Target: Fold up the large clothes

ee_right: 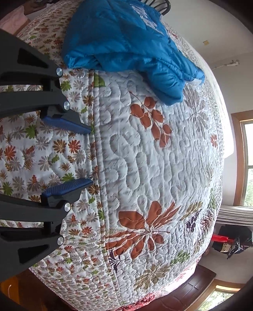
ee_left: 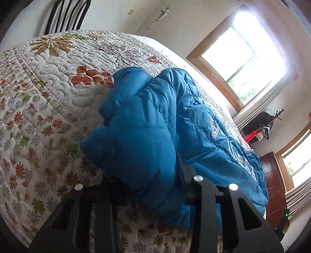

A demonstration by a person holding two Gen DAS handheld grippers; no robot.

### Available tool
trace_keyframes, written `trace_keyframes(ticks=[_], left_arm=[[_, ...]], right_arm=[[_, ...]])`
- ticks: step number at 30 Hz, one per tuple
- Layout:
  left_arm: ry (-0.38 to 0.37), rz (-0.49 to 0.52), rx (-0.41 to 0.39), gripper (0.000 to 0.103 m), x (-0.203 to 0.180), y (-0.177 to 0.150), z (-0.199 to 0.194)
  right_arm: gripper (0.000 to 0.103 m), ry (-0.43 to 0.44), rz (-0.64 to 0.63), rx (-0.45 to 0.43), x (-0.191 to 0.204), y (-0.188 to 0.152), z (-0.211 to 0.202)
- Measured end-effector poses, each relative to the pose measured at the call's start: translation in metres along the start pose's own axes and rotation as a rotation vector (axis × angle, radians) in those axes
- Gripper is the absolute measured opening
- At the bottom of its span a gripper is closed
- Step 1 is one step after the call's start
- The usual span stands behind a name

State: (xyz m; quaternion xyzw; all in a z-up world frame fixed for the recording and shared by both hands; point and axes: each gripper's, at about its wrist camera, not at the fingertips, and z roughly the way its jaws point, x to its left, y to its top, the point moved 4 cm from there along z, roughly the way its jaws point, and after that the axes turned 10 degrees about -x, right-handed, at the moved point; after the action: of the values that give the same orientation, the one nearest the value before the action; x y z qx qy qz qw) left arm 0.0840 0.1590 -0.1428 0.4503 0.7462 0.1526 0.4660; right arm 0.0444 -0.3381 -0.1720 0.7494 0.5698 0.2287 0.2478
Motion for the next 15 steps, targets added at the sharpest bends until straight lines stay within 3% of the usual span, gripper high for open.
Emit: trace_keyframes(ticks=[4,8,15], left_arm=[[0.009,0.038,-0.015,0.029,-0.010,0.006,-0.007],[-0.008,0.103,-0.080,0.026,-0.033,0.019,-0.023],[-0.064,0.286,-0.197,0.026,-0.107,0.034,-0.044]], right_arm=[[0.050,0.009,-0.001,-0.003,0.001,0.000,-0.002],[0.049,0.046,0.041,-0.013,-0.007,0.001,-0.005],[0.048,0.035,0.049,-0.029,-0.017,0.004,-0.019]])
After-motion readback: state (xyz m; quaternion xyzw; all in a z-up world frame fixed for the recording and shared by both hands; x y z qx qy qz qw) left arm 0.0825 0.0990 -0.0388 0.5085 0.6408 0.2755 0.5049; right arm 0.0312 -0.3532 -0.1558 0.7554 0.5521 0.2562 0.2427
